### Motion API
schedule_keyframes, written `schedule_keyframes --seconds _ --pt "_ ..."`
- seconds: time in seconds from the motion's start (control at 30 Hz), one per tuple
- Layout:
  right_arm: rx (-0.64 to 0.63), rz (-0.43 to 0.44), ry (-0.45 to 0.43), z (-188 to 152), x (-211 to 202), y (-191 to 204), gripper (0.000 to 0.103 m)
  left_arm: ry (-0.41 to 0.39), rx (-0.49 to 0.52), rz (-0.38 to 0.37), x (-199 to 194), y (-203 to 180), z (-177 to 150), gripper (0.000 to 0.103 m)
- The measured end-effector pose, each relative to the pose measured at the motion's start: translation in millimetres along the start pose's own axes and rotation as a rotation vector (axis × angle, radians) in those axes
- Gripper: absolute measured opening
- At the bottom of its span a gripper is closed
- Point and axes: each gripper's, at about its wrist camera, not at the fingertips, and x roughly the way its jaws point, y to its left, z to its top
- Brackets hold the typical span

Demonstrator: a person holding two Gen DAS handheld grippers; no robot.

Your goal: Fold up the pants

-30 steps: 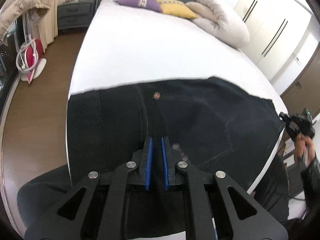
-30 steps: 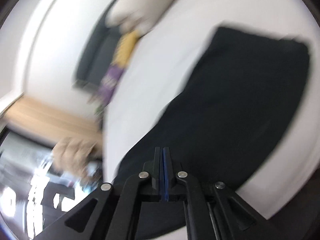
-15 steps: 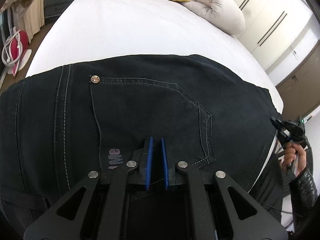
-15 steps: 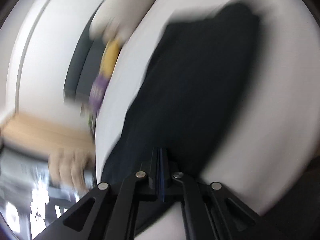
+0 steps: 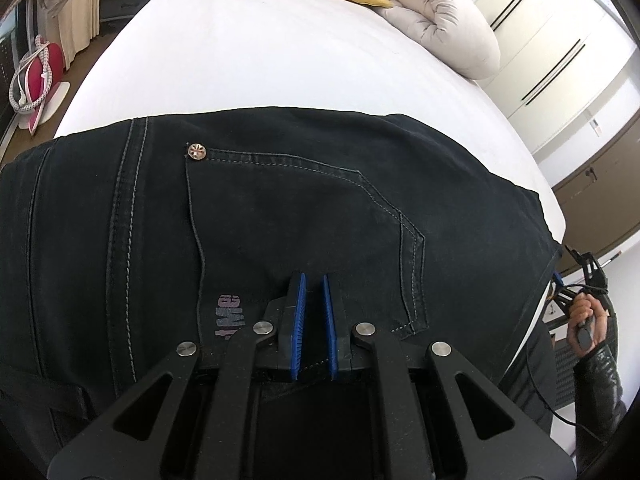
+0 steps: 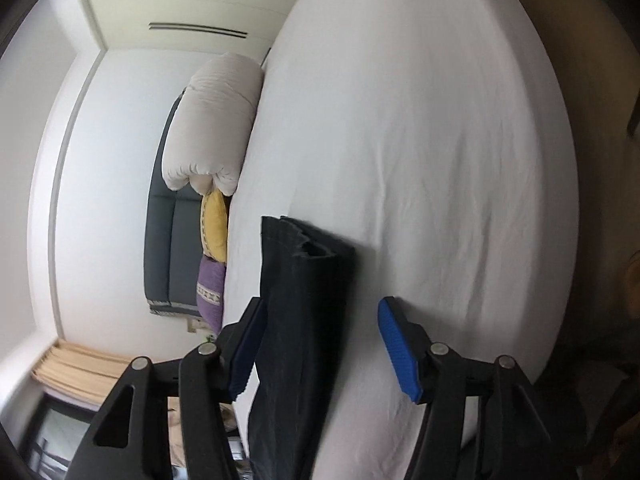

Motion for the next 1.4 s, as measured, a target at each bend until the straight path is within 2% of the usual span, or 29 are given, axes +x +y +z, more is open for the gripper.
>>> schedule_keyframes --seconds 0.1,0.2,0.3,0.4,0.43,0.53,0.73,0.87,1.03,1.13,1.27,1.33,1.4 --pt "0.025 0.046 -0.002 5 2 -3 0.061 0.003 0.002 0.006 1 -2 1 0.009" --pt "0.042 0.088 0.008 9 9 -1 0.057 0.003 0.000 0.011 1 -3 2 0.009" --pt "0.025 0.099 0.036 11 17 4 0.054 0.004 0.002 0.018 1 -5 1 0.009" --pt "0.024 0.097 0.051 14 34 6 0.036 0.006 0.001 0.021 2 -6 1 0.009" --pt "0.031 0.095 0.049 16 38 4 0.025 0.007 0.000 0.020 2 -6 0 0.009" --pt "0.046 0.083 0.053 18 42 1 0.011 0.007 -0.004 0.015 2 -5 0 0.009" --pt "0.013 0.065 0.046 14 37 4 0.010 0.008 0.001 0.019 4 -6 0 0.009" --pt "-0.078 0.011 0.030 10 34 25 0.009 0.005 -0.009 0.012 4 -4 -1 0.009" --pt "-0.299 -0.046 0.050 -14 34 81 0.009 0.003 -0.019 0.005 5 -2 -1 0.009" --pt "-0.535 -0.093 0.110 -55 43 127 0.009 0.002 -0.030 0.001 4 -1 0 0.009" --pt "-0.989 -0.209 0.225 -157 63 179 0.009 0.002 -0.059 -0.009 1 1 2 0.009" --pt "-1.201 -0.258 0.299 -217 77 183 0.009 0.000 -0.080 -0.021 -3 1 4 0.009" --pt "-1.324 -0.319 0.350 -256 91 173 0.009 -0.002 -0.094 -0.045 -7 0 6 0.009"
